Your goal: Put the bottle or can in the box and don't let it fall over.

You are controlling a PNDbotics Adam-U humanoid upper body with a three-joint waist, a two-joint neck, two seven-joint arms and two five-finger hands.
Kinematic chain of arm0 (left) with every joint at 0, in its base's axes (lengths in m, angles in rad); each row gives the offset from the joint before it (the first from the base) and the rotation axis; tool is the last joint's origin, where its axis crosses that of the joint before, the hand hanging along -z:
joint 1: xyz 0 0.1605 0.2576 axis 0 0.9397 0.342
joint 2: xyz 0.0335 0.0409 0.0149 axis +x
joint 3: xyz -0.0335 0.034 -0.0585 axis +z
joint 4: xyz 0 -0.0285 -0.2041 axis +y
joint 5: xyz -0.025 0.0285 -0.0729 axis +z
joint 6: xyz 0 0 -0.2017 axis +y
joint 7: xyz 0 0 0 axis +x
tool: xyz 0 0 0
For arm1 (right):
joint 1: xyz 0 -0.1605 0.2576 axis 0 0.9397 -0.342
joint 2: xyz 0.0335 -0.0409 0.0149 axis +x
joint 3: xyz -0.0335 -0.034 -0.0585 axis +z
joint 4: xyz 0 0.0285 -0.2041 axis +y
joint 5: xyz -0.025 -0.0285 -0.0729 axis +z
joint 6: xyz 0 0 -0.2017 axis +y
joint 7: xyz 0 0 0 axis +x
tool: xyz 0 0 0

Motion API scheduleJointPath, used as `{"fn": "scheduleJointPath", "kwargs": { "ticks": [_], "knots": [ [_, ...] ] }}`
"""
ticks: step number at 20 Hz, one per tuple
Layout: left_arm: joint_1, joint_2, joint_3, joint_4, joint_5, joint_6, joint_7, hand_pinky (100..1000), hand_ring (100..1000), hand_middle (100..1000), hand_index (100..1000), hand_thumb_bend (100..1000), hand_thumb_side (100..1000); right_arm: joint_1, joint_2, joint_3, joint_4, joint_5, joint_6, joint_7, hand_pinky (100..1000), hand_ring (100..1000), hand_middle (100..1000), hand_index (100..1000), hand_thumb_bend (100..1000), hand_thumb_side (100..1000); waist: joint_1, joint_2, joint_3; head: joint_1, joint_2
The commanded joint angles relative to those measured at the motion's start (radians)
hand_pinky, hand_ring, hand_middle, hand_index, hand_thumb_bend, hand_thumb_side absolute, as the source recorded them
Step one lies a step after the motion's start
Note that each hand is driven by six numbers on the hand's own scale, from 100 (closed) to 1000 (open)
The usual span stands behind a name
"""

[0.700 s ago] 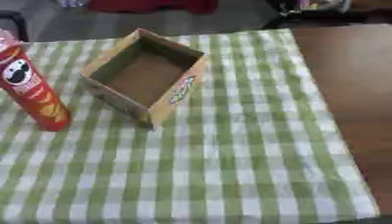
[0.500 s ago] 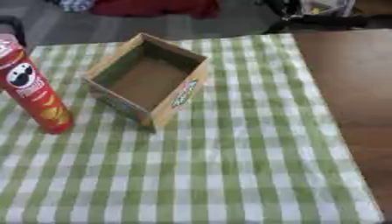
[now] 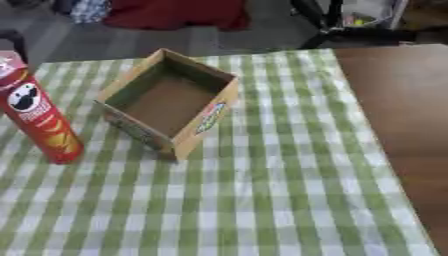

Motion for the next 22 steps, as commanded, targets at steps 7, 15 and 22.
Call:
{"fn": "scheduleJointPath", "kwargs": {
  "ticks": [7,15,22],
  "knots": [
    [0.016,0.027,0.010,0.003,-0.105,0.022,-0.106,849,878,860,915,362,542,-0.003,-0.019,-0.005,-0.029,0.007,0.006,0.007,854,895,855,920,100,545,-0.002,-0.008,-0.001,-0.006,-0.001],
    [0.021,0.019,-0.003,0.040,-0.195,0.062,-0.213,877,922,887,947,342,321,-0.005,-0.019,-0.003,-0.028,0.006,0.011,0.011,854,895,852,920,100,545,-0.004,-0.006,-0.002,-0.004,0.005],
    [0.017,0.015,-0.027,0.055,-0.181,0.043,-0.286,890,935,885,951,326,162,-0.005,-0.018,-0.001,-0.027,0.006,0.014,0.015,854,895,847,920,100,545,-0.005,-0.006,-0.003,0.005,-0.003]
  ]
}}
